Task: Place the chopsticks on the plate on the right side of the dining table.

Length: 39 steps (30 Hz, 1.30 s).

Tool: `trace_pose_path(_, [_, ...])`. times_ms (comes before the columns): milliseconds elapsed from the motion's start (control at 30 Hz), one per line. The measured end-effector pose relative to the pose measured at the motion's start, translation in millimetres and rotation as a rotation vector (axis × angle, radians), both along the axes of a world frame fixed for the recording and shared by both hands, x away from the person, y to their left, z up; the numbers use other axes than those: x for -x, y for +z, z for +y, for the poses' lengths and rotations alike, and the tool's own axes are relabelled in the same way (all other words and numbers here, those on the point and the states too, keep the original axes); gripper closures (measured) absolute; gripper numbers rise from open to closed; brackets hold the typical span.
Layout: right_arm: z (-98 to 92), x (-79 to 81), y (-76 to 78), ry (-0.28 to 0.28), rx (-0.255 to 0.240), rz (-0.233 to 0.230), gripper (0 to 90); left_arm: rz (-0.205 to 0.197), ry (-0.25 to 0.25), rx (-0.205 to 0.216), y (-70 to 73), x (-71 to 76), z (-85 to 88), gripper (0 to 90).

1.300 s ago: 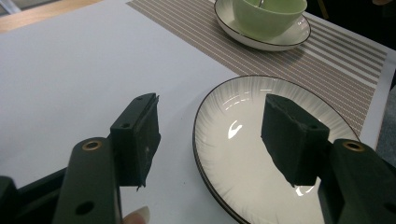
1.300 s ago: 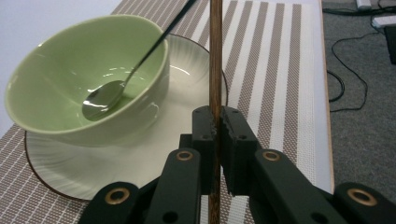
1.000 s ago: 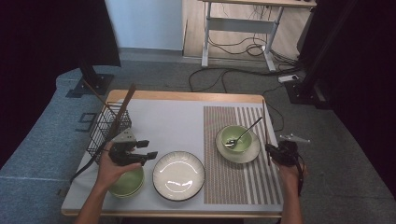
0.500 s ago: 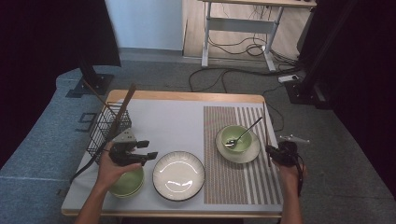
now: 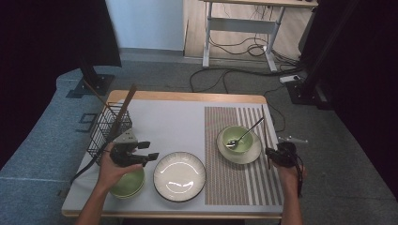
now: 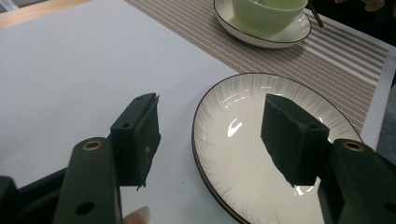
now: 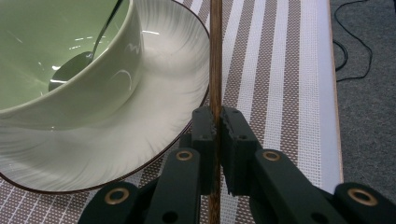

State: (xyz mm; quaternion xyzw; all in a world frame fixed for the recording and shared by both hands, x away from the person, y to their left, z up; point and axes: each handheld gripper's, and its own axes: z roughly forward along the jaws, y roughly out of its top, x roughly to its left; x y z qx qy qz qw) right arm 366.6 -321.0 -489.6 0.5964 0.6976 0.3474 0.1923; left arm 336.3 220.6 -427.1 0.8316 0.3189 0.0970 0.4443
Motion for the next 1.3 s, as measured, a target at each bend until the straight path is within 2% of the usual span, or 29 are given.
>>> trace_pose_path(567, [12.9, -1.5, 5.8, 0.048, 0.003, 0.002, 84.6, 0.000, 0.000, -0.002, -0.5, -0.1, -0.3, 37.2])
trace_pose_path(1300, [24.6, -5.8, 1.0, 0.076, 0.038, 0.020, 84.7, 0.007, -0.002, -0.006, -2.3, -0.9, -2.0, 37.2])
